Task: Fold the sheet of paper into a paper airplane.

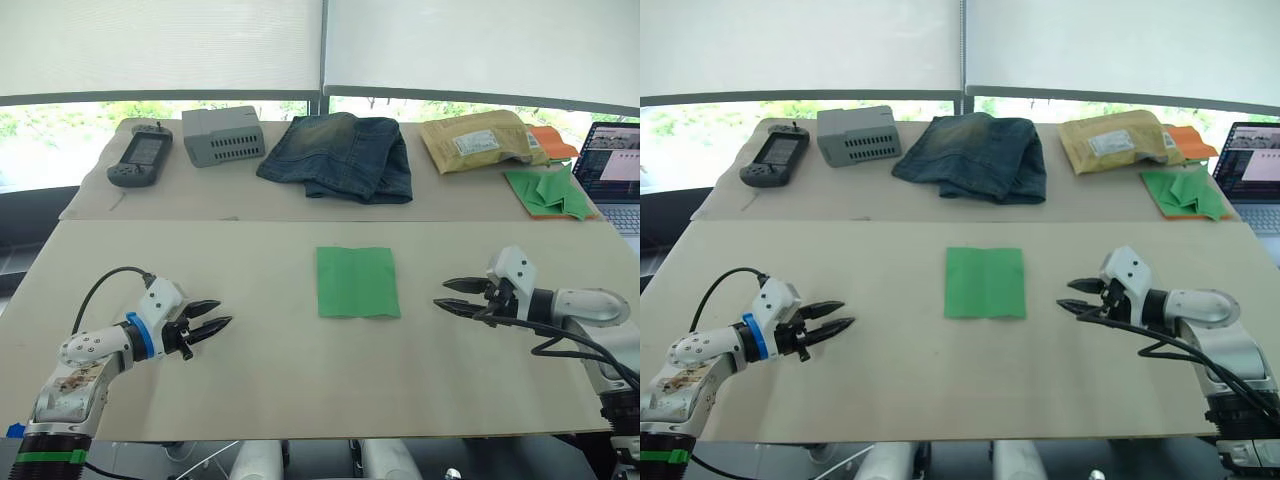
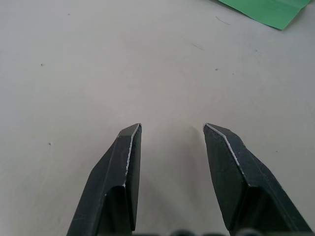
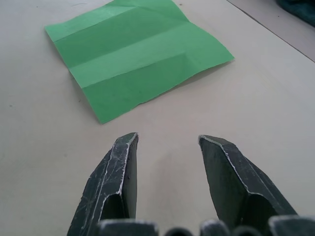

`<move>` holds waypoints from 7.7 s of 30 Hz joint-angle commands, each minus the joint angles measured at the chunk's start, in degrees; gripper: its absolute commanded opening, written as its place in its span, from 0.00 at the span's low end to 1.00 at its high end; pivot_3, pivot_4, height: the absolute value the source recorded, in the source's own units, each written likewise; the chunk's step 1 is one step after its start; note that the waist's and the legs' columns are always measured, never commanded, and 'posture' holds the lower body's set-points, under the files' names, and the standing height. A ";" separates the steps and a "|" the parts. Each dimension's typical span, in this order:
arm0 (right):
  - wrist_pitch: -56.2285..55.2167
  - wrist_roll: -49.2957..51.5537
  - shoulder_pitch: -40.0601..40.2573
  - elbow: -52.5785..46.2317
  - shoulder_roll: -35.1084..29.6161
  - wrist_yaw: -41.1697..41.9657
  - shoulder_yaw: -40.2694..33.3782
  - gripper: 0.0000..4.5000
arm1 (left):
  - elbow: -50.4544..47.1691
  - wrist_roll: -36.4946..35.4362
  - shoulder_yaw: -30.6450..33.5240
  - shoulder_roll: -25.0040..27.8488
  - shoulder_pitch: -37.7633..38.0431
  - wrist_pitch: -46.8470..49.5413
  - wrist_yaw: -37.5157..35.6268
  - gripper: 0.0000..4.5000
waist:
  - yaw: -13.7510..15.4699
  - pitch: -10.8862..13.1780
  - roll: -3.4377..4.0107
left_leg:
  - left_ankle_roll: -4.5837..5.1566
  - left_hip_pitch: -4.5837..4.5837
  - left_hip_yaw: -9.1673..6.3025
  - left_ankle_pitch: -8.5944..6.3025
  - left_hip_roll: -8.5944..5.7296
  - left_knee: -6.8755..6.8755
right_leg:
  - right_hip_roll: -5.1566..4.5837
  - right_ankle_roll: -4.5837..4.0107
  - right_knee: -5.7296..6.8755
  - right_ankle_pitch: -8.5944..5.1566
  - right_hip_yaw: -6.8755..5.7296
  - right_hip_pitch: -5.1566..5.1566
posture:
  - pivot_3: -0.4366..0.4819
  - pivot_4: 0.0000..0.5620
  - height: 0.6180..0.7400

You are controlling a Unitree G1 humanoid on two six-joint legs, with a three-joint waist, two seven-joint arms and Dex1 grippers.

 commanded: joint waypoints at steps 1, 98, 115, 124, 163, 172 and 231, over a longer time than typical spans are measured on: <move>2.90 0.62 -0.65 -3.42 -1.26 -0.58 -1.19 0.49 | -5.31 -3.92 1.27 1.40 -1.20 4.33 -0.88 0.47 | 0.01 0.00 0.00 | 0.00 0.00 0.00 0.00 0.00 0.00 | 0.00 0.00 0.00 0.00 0.00 0.00 | 0.48 0.27 0.91; 68.95 30.37 -7.50 -13.83 29.67 -33.25 -18.72 0.50 | -10.67 -5.05 -11.39 -3.62 -11.39 6.83 -5.25 0.48 | -1.53 0.00 0.03 | 0.01 -0.23 -0.14 0.00 -0.07 0.01 | 0.06 0.10 -0.03 0.03 0.03 -0.12 | 0.48 0.27 0.91; 40.18 20.58 3.51 -26.23 3.46 -13.11 -9.34 0.51 | -4.71 5.41 -23.98 -8.99 -19.39 7.55 -2.96 0.01 | -1.49 0.01 0.05 | 0.01 -0.23 -0.09 0.00 -0.15 0.04 | 0.11 0.20 -0.11 0.03 0.06 0.00 | 0.48 0.27 0.91; 17.38 1.90 8.57 -24.60 0.92 -13.11 2.85 0.51 | -3.67 9.42 -27.32 -8.23 -21.00 12.10 -2.41 0.01 | -1.32 0.02 0.05 | 0.01 -0.23 -0.10 0.00 -0.15 0.04 | 0.11 0.20 -0.12 0.02 0.04 -0.02 | 0.48 0.27 0.91; 6.42 -4.34 -13.17 -2.79 21.89 -3.89 21.61 0.02 | -6.70 8.79 -25.11 -8.11 -15.79 12.81 0.21 0.00 | -1.42 0.01 0.07 | 0.01 0.00 -0.12 0.00 -0.13 0.06 | 0.11 0.13 0.04 0.04 0.06 0.04 | 0.48 0.27 0.91; 3.82 -8.69 -14.41 2.80 23.88 -2.56 25.00 0.02 | -9.52 3.34 -17.47 -7.40 -14.08 15.73 1.13 0.00 | -1.50 0.01 0.06 | 0.01 -0.02 -0.16 0.00 -0.09 0.07 | 0.09 0.04 0.08 0.09 0.04 0.01 | 0.48 0.27 0.91; 10.61 -9.06 -6.04 -3.47 23.21 1.38 26.17 0.02 | -2.65 8.84 -24.20 -9.31 -16.55 7.83 0.26 0.00 | -1.54 -0.09 0.13 | 0.00 0.24 -0.16 0.00 -0.10 0.02 | 0.12 0.07 0.12 0.01 0.01 0.20 | 0.48 0.27 0.91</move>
